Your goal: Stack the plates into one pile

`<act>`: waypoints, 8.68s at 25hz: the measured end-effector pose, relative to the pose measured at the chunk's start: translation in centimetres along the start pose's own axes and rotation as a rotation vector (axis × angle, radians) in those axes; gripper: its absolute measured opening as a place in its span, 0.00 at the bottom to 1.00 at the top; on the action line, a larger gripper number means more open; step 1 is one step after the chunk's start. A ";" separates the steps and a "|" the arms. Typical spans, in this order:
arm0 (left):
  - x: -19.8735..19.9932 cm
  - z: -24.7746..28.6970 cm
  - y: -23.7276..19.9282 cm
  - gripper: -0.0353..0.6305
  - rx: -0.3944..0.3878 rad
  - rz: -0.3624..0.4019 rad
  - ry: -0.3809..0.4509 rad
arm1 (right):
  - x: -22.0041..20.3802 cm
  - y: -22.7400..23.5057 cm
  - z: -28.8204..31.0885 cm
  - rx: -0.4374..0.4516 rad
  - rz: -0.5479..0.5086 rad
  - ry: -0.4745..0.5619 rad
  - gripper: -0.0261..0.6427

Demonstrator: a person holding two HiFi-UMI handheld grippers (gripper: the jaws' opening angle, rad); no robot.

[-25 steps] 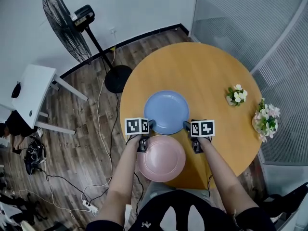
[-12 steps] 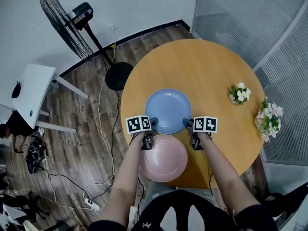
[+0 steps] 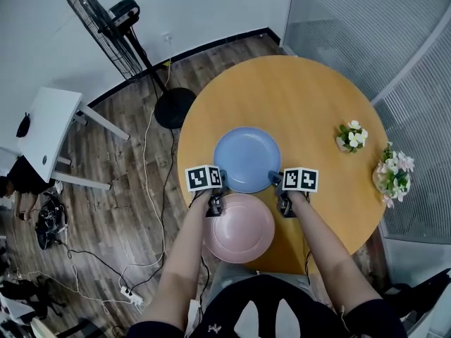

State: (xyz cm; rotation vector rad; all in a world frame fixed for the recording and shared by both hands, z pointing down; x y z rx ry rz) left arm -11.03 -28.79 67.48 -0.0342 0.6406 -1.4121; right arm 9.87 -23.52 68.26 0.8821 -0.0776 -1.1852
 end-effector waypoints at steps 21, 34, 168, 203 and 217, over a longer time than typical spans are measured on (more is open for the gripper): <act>3.9 -9.7 2.8 0.19 0.011 0.042 0.202 | 4.9 -8.6 -6.4 0.005 -0.250 0.078 0.21; 2.0 -19.5 3.6 0.19 -0.023 -0.045 0.401 | 3.8 -15.7 -11.9 0.130 -0.362 0.146 0.21; -18.1 -20.0 0.6 0.45 0.118 0.010 0.189 | -14.9 -10.2 -12.5 -0.048 -0.597 -0.025 0.42; -16.1 -26.5 10.4 0.09 -0.072 0.331 0.494 | -16.7 -24.1 -17.9 0.252 -0.857 0.159 0.04; -16.4 -26.9 10.7 0.09 -0.069 0.339 0.495 | -16.7 -24.0 -18.4 0.248 -0.869 0.144 0.04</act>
Point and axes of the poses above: the fingertips, and each gripper's own axes: z forward along the fingers, y to its right, x out of its top, the point moved 2 cm from there along -z, backward along the fingers, and after that the axes turned 3 degrees about x, right-handed, at the moved point
